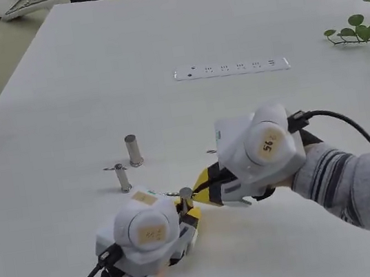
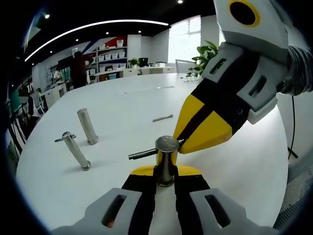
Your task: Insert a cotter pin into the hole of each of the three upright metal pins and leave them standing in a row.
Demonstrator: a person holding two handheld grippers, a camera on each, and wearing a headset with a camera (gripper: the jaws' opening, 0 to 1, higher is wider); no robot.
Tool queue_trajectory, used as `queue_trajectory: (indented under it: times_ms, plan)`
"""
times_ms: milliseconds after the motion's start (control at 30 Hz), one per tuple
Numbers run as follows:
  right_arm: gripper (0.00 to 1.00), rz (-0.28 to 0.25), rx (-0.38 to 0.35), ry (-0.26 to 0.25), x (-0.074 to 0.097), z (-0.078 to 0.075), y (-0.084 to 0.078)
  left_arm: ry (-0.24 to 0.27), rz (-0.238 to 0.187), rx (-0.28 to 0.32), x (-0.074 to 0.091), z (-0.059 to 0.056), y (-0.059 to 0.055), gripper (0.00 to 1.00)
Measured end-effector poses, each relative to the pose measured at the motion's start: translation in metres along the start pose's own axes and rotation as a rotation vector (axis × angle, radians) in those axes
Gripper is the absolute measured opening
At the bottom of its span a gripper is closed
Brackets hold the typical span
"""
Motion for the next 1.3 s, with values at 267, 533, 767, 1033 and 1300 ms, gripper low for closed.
queue_trajectory:
  times_ms: [267,533,767,1033,1300]
  plan:
    - [0.04,-0.011,-0.011,-0.025,0.003,-0.003,-0.001,0.003,0.008,-0.004,0.0,0.0,0.0,0.1]
    - [0.0,-0.006,0.004,-0.022,0.011,-0.001,-0.002,0.031,0.014,-0.025,0.004,-0.003,-0.003,0.1]
    - [0.0,-0.013,-0.004,-0.025,0.009,0.0,-0.001,0.042,0.004,-0.029,0.005,-0.004,-0.001,0.1]
    - [0.0,-0.013,-0.017,-0.022,0.008,0.0,-0.001,0.071,-0.013,-0.031,0.003,-0.006,0.0,0.1]
    - [0.06,-0.016,-0.094,-0.03,0.01,-0.002,-0.006,0.057,0.0,-0.038,0.003,-0.004,0.002,0.1]
Point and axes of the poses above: the centre of the closed fingertips' face, and the gripper's own axes: x roughly backward along the fingers, z roughly to its left, y roughly out of its top, the point moved 8 cm from there along x, roughly backward along the fingers, and after that the axes turned 12 degrees about x, right-handed, at the moved point
